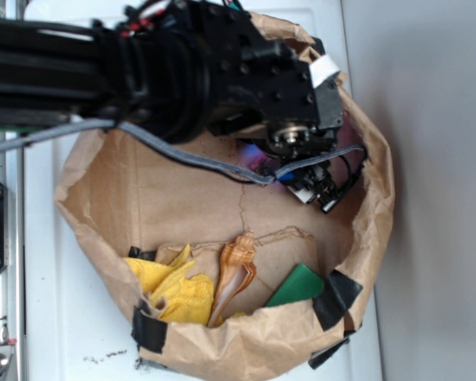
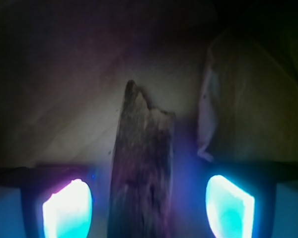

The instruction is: Grab the wood chip.

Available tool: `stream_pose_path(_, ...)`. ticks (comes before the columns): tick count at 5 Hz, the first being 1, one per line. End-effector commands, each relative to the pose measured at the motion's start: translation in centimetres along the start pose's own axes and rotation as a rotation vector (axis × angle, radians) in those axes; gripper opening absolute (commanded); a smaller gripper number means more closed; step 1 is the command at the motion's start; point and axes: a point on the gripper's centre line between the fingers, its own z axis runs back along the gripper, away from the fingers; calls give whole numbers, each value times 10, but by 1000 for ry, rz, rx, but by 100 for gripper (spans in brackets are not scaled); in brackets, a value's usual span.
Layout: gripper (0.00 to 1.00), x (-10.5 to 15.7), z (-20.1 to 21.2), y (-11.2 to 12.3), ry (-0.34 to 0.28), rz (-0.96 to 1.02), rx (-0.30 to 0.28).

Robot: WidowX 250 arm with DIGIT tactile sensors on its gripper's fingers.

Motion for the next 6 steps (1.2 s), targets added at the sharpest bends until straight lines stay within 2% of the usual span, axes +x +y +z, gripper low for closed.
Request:
stream_pose_path(1,0,18,5,4,-44,-14,-27)
stream_pose_path(4,0,18,4,3,-72,21,-26)
stream_pose_path(5,0,17,15,4,-46,31,-33)
stream_pose_path(6,0,8,59,10,78,9,-67)
